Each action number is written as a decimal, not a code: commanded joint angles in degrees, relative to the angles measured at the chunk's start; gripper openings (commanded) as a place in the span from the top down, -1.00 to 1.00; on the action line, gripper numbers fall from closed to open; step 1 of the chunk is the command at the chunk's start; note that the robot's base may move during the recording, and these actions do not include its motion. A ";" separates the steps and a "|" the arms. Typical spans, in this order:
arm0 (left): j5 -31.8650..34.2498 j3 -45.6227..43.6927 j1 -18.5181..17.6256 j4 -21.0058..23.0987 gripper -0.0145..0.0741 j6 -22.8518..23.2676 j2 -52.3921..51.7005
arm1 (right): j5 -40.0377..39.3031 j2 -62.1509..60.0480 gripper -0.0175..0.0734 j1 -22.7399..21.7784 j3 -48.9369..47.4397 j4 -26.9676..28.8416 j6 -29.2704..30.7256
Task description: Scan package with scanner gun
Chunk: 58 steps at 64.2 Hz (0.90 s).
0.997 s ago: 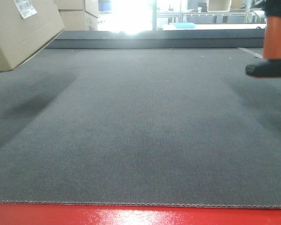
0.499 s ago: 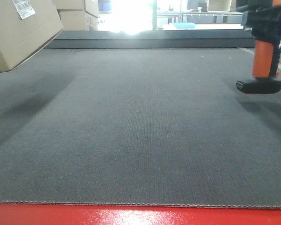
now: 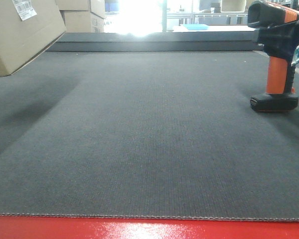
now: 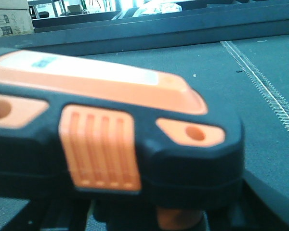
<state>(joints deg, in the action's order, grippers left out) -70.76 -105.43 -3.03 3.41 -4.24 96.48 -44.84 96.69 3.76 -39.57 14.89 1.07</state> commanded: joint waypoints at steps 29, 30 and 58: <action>0.79 -0.47 -0.23 0.29 0.92 0.55 -0.58 | 2.06 -1.00 -0.62 -0.14 -0.29 -0.87 0.69; 0.79 -0.47 -0.23 0.29 0.92 0.67 -0.58 | 2.28 -1.21 -0.62 -0.14 -0.29 -0.87 0.84; 0.79 -0.47 -0.23 0.29 0.92 1.35 -0.58 | 14.10 -6.13 -0.62 -0.14 -0.29 -0.87 1.67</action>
<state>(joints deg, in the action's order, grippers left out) -70.76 -105.43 -3.03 3.41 -3.41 96.48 -32.46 91.81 3.76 -39.57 14.45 2.17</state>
